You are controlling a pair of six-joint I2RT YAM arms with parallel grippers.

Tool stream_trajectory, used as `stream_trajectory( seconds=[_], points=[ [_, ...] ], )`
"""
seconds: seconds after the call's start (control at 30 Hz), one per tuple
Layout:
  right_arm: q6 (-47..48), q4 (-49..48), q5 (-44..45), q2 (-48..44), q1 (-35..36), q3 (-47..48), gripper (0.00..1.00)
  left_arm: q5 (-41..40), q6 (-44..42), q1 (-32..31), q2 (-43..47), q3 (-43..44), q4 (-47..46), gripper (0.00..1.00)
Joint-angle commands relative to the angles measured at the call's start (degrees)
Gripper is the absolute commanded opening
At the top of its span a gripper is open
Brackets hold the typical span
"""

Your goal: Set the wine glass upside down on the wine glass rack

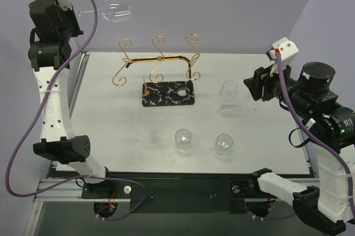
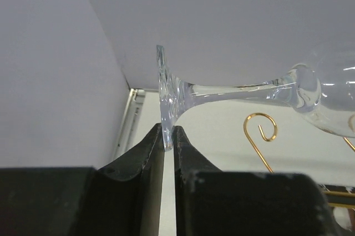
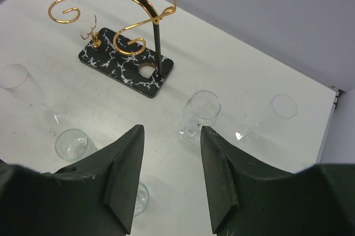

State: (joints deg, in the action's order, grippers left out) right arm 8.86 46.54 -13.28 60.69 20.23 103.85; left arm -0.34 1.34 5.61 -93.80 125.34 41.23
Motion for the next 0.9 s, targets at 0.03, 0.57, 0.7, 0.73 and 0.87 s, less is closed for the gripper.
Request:
stream_trajectory(
  seconds=[0.03, 0.57, 0.7, 0.73, 0.87],
  points=[
    [-0.16, -1.19, 0.71, -0.13, -0.28, -0.41, 0.41, -14.23, -11.61, -8.65, -2.52, 5.44, -10.73, 0.0],
    [0.28, -1.19, 1.15, -1.54, -1.16, -2.69, 0.41, -36.31, -41.32, -23.45, -17.47, 12.92, -27.06, 0.0],
    [0.45, -1.19, 1.41, -2.15, -1.16, -2.95, 0.41, -38.06, -48.16, -24.85, -18.17, 9.4, -33.22, 0.0],
    [0.54, -1.28, 1.5, -2.15, -1.16, -2.95, 0.41, -38.33, -49.15, -25.38, -18.7, 8.79, -33.93, 0.0],
    [0.63, -1.46, 1.59, -2.5, -1.24, -3.57, 0.4, -39.47, -55.21, -26.52, -20.19, 7.82, -36.75, 0.0]
  ],
)
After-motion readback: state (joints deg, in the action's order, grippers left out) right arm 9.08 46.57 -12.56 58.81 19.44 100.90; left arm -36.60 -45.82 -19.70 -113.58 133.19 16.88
